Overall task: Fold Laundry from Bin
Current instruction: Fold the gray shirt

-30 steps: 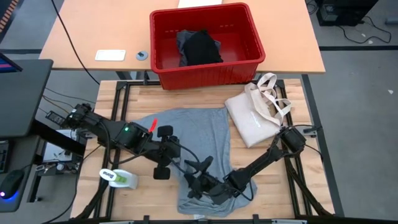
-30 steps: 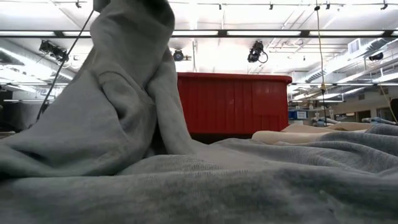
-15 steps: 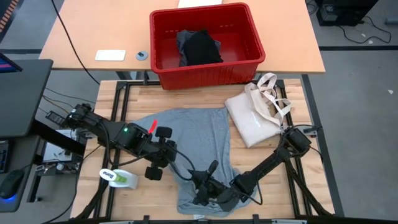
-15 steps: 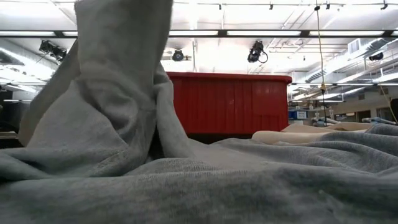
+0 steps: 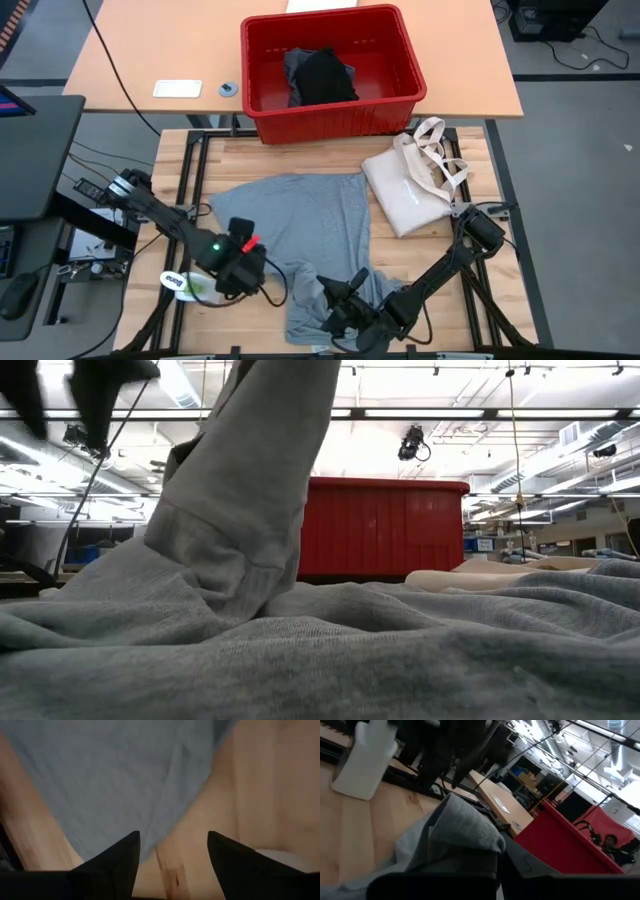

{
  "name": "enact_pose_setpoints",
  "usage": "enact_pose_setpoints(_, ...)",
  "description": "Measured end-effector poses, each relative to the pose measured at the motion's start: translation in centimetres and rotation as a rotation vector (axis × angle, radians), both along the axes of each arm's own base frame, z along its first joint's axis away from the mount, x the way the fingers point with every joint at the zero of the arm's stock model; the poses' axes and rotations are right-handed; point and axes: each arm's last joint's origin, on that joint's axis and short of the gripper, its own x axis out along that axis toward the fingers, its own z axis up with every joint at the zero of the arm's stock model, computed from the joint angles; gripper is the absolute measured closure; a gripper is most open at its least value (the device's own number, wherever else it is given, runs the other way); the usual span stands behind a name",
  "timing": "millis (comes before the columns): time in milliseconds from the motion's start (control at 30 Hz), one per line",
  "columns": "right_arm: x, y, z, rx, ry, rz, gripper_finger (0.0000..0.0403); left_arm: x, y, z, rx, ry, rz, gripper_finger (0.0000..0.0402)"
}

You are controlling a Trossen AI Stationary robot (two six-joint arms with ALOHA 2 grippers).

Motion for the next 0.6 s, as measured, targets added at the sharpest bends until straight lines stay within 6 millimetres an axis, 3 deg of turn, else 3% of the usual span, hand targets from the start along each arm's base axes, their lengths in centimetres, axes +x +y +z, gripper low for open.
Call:
enact_pose_setpoints(133, 0.1, -0.3, -0.4, 0.004, 0.014, -0.001, 0.0394, -1.3, 0.8, -5.1, 0.011, 0.126, 0.005, 0.0172)
enact_pose_setpoints(233, 0.5, -0.9, -0.8, 0.044, 0.025, 0.034, 0.0394, -2.1, 2.2, -7.6, 0.047, 0.196, 0.027, 0.0182)
enact_pose_setpoints(400, 1.4, -2.0, -1.3, 0.115, 0.04, 0.072, 0.0394, -2.3, 4.9, -9.5, 0.087, 0.259, 0.076, 0.0204)
enact_pose_setpoints(600, 1.7, -2.5, -1.6, 0.162, 0.049, 0.095, 0.0394, -0.9, 6.5, -10.3, 0.05, 0.25, 0.084, 0.0218)
